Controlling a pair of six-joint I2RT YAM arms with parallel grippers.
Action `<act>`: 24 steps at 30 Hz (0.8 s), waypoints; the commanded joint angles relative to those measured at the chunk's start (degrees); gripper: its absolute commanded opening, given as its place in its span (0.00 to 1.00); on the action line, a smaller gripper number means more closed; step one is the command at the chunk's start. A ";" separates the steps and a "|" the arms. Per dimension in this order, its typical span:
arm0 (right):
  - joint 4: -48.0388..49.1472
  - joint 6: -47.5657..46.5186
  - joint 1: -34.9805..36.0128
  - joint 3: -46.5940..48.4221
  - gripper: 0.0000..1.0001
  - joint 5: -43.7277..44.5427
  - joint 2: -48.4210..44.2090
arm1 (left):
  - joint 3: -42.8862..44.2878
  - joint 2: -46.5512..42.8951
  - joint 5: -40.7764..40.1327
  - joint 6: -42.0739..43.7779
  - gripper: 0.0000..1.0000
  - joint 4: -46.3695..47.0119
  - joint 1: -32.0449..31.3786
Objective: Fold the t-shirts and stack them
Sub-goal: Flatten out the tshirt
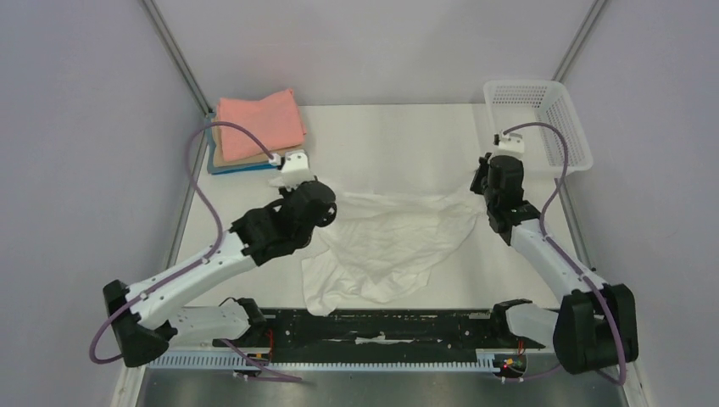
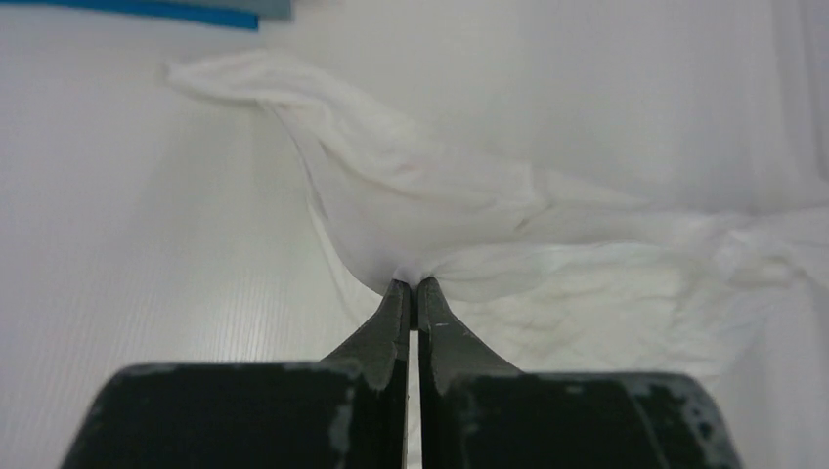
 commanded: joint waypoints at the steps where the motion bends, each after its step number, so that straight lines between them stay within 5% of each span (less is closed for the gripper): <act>1: -4.31 -2.55 -0.24 9.09 0.00 1.91 -11.00 | 8.77 -9.00 -13.42 8.46 0.02 1.93 0.34; 10: -13.37 -4.55 -0.31 30.87 0.00 -4.71 -22.41 | 22.86 -22.80 -12.26 21.77 0.02 6.07 0.34; 19: -21.20 -7.41 -0.27 58.32 0.00 -8.55 -22.59 | 39.72 -27.47 10.67 26.29 0.02 2.75 0.36; 24: -22.89 -8.65 -0.23 68.48 0.00 -11.50 -21.31 | 45.47 -26.70 16.01 26.37 0.02 1.26 0.34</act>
